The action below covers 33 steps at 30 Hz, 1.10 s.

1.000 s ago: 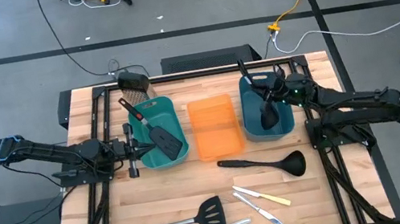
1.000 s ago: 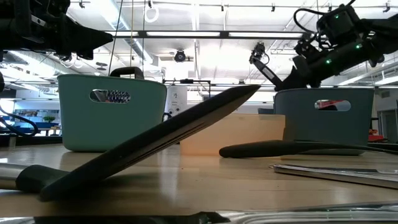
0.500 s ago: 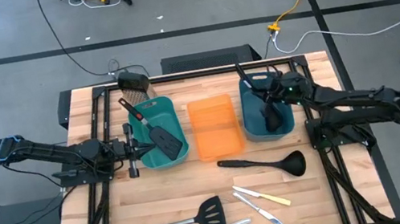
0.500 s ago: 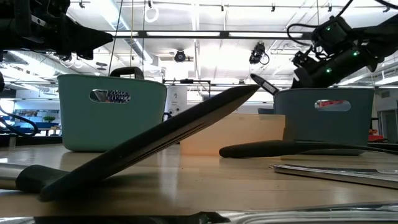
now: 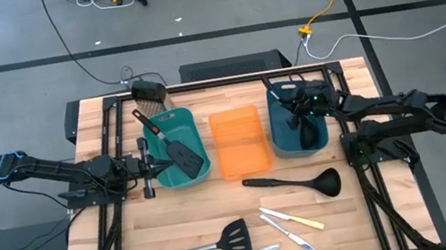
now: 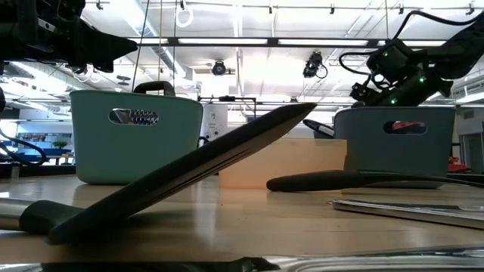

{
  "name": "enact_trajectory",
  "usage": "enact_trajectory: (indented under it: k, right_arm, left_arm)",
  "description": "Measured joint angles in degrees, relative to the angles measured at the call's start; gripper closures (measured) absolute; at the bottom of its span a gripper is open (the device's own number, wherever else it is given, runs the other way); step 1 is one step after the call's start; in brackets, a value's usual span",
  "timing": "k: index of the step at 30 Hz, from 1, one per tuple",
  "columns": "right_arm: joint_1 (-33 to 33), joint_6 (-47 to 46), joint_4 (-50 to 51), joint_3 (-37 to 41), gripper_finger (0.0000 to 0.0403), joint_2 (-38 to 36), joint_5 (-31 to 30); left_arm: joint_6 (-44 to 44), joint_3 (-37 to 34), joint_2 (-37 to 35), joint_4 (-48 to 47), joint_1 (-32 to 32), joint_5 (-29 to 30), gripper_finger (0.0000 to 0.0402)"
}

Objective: Pick & Place Kitchen Items
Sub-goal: Put the black serving spoon into the blue bin, then put the yellow table knife into the orange bin

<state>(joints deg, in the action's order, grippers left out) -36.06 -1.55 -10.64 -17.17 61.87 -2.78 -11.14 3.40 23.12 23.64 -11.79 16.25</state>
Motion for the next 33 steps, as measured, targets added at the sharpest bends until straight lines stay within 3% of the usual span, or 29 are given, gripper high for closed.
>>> enact_trajectory:
  k: [9, 16, 21, 27, 33]
  right_arm:
    - [-0.4, -0.8, -0.3, 0.0, 0.0351, 0.4, -0.1]
    - [-0.4, -3.7, -0.9, 0.0, 0.0221, 0.4, -1.0]
    - [-0.4, -3.8, -1.7, 0.0, 0.0172, 0.0, -1.0]
    - [-0.4, -4.0, -3.2, -0.1, 0.0163, -4.2, 1.9]
    - [1.3, -2.0, 5.3, -6.8, 0.0182, -13.5, 2.4]
  left_arm:
    - [0.0, 0.0, 0.0, 0.0, 0.0, 0.0, 0.0394]
    - [0.0, 0.0, 0.0, 0.0, 0.0, 0.0, 0.0394]
    - [0.0, 0.0, 0.0, 0.0, 0.0, 0.0, 0.0394]
    - [0.0, 0.0, 0.0, 0.0, 0.0, 0.0, 0.0394]
    - [0.0, 0.0, 0.0, 0.0, 0.0, 0.0, 0.0394]
